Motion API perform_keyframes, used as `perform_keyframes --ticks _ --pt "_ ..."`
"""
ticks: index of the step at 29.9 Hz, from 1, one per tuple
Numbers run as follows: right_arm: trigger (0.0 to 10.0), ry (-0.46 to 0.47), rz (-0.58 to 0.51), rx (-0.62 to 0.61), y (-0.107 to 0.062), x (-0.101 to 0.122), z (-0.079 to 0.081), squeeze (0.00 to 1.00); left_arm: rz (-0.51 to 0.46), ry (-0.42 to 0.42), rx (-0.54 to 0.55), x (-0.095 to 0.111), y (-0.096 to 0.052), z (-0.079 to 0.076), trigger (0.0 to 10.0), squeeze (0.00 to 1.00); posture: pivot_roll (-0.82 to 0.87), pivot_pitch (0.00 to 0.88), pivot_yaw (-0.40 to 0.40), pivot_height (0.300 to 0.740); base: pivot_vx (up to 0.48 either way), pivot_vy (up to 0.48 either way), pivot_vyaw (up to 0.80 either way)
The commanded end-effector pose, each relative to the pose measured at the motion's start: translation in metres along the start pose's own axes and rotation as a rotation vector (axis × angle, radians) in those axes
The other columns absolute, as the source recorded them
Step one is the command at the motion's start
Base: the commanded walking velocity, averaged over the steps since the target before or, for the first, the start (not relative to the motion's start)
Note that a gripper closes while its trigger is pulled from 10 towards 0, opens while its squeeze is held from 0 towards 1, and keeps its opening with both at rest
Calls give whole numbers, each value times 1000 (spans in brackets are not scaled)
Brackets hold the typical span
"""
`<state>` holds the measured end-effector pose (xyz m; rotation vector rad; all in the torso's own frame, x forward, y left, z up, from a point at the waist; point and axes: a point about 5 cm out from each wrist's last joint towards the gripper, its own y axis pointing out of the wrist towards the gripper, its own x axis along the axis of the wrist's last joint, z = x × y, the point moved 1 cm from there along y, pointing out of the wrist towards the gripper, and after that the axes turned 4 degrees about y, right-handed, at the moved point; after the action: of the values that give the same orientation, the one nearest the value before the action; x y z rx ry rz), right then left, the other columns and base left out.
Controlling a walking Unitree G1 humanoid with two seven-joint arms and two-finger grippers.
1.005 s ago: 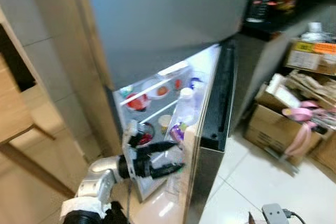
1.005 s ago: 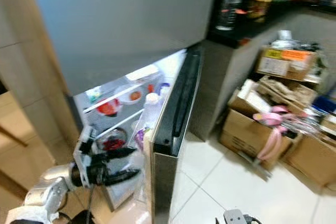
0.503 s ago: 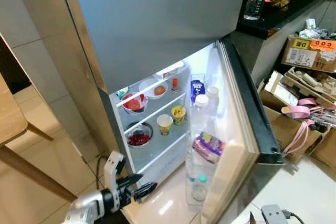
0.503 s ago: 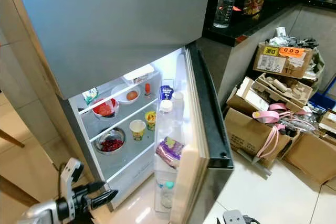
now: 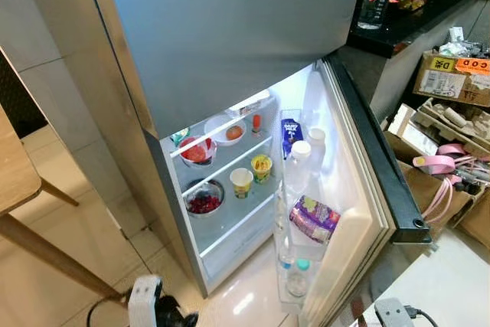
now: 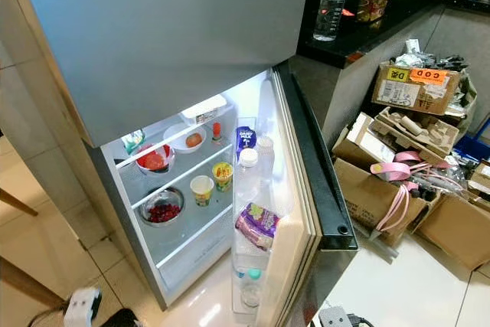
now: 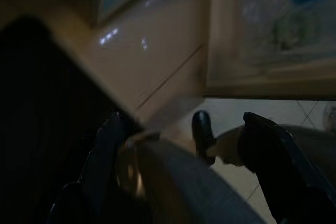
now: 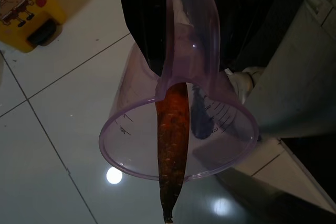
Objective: Restocking fridge
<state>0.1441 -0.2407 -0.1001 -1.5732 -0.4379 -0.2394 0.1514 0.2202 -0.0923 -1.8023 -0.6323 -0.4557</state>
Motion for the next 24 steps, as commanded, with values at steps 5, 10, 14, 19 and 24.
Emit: perform_keyframes --ticks 5,10,14,19,24 --pt "10000 -20 28 -6 0 -5 3 0 62 -60 110 -21 -3 2 10000 0 -93 0 -17 740 0 0 0" --pt "10000 -38 72 -13 0 -12 1 0 91 -72 154 -30 -5 3 10000 0 -94 0 -16 740 0 0 -154" --pt "10000 -33 78 -11 -1 -13 1 0 92 -74 169 -30 -3 2 10000 0 -94 0 -16 740 0 0 -769" --pt "10000 -18 62 -17 -1 -12 1 0 79 -80 174 -27 -2 1 10000 0 -96 0 -17 740 0 0 0" --pt "10000 -18 62 -17 -1 -11 0 0 95 -60 179 -28 -3 2 10000 0 -96 0 -17 740 0 -282 0"
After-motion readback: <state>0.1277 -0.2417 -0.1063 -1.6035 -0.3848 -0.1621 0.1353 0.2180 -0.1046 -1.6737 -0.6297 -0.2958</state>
